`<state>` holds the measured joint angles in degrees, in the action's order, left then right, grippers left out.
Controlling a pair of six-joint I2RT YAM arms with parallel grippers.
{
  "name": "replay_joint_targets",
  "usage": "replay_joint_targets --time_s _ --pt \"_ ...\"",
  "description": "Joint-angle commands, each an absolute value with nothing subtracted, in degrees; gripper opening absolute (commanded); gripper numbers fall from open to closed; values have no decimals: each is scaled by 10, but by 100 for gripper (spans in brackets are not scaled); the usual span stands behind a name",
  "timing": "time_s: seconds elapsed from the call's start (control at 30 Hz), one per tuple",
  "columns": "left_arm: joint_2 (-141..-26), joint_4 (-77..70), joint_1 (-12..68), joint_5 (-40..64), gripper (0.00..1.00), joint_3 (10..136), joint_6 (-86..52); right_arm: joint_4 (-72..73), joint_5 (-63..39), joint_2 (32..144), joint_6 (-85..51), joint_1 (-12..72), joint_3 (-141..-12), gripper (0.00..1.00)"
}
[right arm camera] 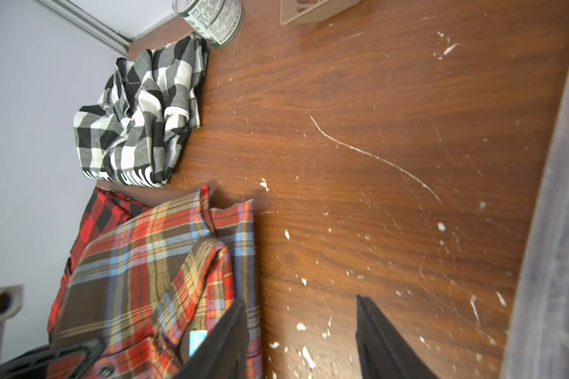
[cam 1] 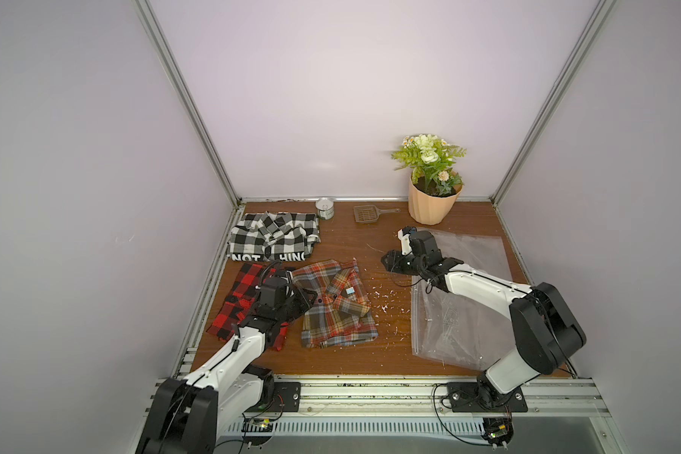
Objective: Take the shirt out of the vacuum bag
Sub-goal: Adjust the shirt at the center of the board.
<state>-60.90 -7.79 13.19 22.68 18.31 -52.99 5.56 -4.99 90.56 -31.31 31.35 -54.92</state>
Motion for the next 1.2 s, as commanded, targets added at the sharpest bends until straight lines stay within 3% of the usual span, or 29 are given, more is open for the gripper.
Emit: replay_joint_targets --time_s 0.0,0.47,0.73,1.03,1.1,1.17 --pt "-660 -137 149 212 26 219 -522 48 -52 872 -308 308 -540 57" --pt "-877 -211 156 171 22 331 -482 26 -47 846 -291 298 -518 57" --pt "-922 -268 161 120 17 340 -528 37 -57 848 -294 297 -509 58" --pt "-970 -309 172 121 15 369 -549 75 -136 864 -299 334 -514 57" --pt "-964 -307 175 134 22 366 -547 76 -135 870 -300 361 -522 58" --pt "-938 -273 174 131 52 362 -530 59 -115 885 -305 392 -539 58"
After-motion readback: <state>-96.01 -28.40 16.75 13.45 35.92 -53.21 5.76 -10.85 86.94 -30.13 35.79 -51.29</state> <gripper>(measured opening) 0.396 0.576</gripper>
